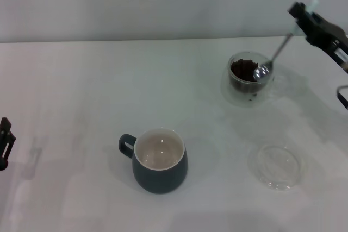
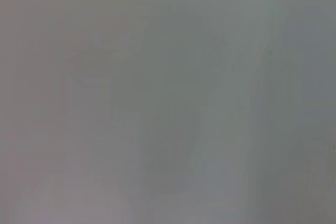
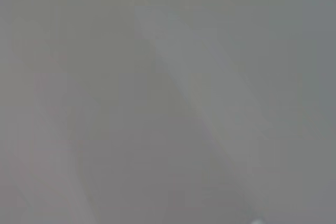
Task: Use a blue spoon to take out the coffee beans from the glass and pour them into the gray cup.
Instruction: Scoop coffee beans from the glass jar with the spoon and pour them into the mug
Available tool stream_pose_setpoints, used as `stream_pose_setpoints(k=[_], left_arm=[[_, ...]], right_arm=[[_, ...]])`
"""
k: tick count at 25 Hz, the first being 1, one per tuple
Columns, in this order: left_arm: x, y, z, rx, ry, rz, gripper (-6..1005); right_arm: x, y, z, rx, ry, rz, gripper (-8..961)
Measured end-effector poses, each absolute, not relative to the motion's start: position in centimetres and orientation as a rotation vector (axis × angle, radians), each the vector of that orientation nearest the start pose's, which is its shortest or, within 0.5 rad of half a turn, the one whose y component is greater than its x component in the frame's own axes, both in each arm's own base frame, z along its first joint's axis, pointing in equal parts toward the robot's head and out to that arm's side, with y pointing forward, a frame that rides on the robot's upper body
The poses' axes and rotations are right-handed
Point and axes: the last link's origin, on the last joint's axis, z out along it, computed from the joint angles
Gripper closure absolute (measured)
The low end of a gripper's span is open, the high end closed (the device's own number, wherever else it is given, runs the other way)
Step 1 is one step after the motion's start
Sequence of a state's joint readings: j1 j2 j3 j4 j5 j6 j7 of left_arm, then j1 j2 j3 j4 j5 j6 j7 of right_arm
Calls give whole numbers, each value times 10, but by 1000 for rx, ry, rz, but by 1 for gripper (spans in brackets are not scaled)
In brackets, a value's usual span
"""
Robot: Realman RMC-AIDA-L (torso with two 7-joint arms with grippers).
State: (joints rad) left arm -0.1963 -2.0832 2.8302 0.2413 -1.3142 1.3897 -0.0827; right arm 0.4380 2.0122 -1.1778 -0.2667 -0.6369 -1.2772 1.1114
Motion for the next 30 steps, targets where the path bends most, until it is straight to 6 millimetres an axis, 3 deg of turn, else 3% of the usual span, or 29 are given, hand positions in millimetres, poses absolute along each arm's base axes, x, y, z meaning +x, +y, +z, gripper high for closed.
stream_pose_setpoints(k=[5,12,22,30], left_arm=[[-355,232,-33,-1537,-635,-729,258],[-351,237,-34,-1541,-637,-750,257],[-350,238,-35,-1541,-640,-753,257],[-350,238,-35,-1541,-641,-755,258]], right_arm=[[282,373,25,-1832,750,1175,806],[276,383,21,-1862,609,1056,806],[268,406,4,-1889,497,854,806],[276,408,2,-1876,529,795,805]])
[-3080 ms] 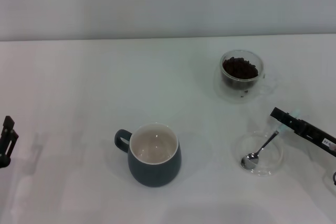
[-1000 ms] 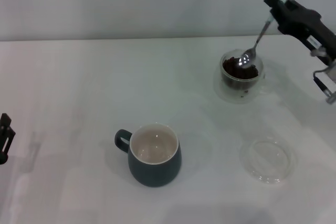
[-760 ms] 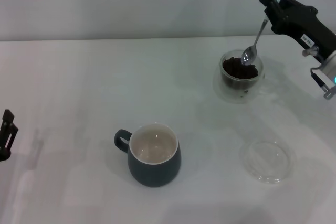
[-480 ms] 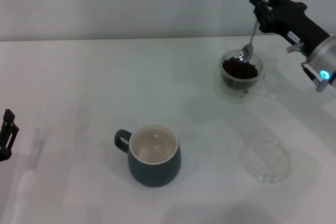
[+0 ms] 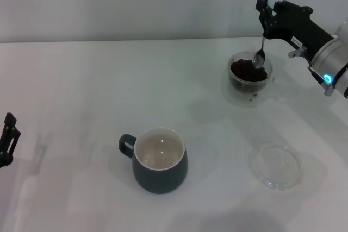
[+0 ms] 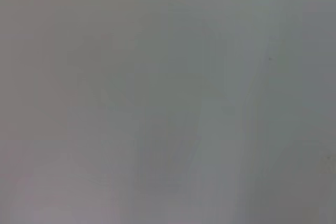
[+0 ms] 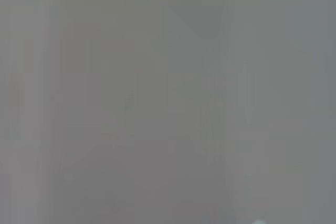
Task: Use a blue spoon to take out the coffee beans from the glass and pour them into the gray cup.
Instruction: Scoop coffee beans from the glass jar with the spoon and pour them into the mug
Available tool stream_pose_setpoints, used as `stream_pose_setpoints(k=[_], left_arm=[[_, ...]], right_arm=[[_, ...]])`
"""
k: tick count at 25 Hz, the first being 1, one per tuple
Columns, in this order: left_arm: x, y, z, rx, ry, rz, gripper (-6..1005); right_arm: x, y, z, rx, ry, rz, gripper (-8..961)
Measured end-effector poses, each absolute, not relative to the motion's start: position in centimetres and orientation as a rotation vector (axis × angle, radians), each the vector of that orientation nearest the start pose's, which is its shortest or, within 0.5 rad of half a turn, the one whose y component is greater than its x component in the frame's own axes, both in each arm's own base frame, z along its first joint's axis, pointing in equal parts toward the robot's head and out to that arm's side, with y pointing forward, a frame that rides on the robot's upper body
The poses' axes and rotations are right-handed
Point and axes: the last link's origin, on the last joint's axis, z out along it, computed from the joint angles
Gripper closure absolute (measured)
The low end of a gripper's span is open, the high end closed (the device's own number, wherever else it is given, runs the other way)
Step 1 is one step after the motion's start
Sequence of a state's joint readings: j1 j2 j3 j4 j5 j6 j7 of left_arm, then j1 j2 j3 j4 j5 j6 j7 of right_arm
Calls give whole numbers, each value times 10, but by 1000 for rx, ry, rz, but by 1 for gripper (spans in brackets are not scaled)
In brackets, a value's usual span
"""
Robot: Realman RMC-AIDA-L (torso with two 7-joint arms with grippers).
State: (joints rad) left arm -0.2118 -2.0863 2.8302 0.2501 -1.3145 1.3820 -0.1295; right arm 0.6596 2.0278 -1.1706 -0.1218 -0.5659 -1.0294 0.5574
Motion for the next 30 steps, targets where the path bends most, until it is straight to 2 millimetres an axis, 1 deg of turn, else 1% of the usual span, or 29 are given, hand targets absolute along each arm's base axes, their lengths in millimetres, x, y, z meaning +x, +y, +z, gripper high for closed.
stream_pose_setpoints(k=[8,16,30], left_arm=[[-350,236,-36,-1543,-643,-753,258],[-352,234,-36,-1543,-646,-746,257],[-354,235,-35,-1546,-650,-730,258]], right_arm=[[285,407,0,-1870,566,748,805],[294,402,-5,-1862,629,733,805],[301,397,-7,-1781,906,885,805]])
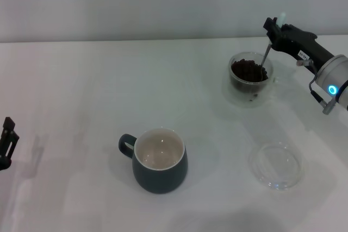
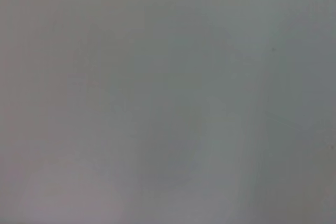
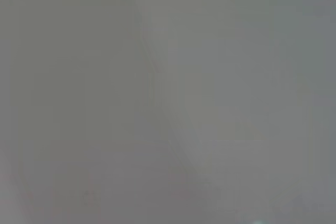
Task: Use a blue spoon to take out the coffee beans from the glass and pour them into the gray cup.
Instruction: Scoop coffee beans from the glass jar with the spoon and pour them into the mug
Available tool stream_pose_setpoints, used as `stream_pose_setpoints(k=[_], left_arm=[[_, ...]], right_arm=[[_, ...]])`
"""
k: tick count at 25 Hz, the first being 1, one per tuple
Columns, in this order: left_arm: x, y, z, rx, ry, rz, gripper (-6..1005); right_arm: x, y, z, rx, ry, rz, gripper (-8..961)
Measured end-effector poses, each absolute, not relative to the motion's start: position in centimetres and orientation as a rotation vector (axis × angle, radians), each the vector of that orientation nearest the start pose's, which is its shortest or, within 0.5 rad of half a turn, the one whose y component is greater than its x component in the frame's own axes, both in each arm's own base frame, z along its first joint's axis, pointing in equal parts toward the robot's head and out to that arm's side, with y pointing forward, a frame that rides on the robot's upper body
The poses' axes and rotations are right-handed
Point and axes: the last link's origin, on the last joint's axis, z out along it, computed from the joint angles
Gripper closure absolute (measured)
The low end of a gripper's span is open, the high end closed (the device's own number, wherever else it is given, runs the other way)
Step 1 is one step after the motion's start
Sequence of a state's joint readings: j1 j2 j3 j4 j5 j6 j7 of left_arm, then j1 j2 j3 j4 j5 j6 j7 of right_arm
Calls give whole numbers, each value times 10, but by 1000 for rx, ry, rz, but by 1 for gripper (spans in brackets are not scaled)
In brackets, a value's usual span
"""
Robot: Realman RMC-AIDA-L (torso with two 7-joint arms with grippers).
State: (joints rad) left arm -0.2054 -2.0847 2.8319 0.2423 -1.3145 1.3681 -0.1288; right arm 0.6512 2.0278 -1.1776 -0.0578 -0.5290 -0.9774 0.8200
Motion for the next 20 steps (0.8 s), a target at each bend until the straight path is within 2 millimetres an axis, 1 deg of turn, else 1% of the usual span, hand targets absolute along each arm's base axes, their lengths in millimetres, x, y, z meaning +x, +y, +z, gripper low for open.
stream_pose_setpoints(k=[8,15,20], left_arm=[[-355,235,-35,-1545,-651,-729,258],[-354,238,-34,-1545,-644,-733,257],[-355,241,-30,-1515,-646,-734,258]], right_arm=[[311,401,-7,-1682,1103,921,805],[313,401,-4,-1606,1205,989,806],[319,399,-1,-1525,1305,1049,806]])
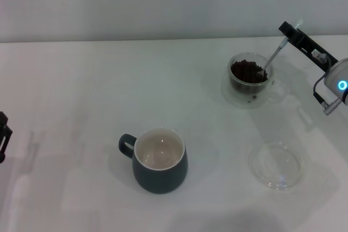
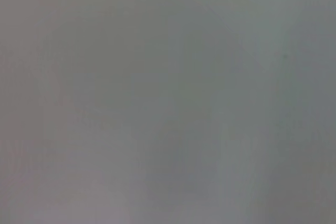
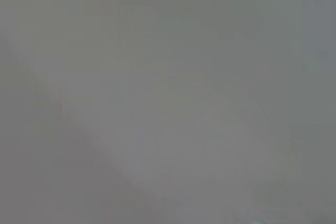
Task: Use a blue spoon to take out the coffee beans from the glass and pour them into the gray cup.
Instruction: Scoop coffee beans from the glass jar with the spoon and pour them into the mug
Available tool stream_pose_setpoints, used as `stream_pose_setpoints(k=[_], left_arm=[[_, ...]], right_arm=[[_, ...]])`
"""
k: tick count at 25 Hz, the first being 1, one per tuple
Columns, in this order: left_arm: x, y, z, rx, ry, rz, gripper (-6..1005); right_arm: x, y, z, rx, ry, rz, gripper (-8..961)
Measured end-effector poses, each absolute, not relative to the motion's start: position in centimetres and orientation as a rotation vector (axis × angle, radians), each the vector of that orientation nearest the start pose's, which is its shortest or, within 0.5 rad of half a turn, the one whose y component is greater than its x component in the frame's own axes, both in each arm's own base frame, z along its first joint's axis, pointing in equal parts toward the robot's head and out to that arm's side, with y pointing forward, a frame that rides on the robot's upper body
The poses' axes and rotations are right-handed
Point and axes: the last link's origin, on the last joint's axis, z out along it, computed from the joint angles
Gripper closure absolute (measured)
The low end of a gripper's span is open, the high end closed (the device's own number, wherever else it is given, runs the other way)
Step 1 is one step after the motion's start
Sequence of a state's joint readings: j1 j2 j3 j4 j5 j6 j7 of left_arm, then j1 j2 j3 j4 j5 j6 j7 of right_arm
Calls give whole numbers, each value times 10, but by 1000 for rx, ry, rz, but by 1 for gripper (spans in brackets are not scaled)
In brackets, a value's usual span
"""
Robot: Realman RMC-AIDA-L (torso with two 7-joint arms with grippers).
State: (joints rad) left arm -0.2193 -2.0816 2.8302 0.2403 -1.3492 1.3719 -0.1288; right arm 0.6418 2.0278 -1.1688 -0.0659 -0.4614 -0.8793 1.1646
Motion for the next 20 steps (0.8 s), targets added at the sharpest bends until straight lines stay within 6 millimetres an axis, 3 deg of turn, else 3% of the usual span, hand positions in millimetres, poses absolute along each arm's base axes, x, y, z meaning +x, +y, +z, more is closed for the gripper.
stream_pose_setpoints(k=[20], left_arm=[[-363,242,-21,-1497,-625,-698,257]], right_arm=[[334,394,1,-1294,1550,1179,805]])
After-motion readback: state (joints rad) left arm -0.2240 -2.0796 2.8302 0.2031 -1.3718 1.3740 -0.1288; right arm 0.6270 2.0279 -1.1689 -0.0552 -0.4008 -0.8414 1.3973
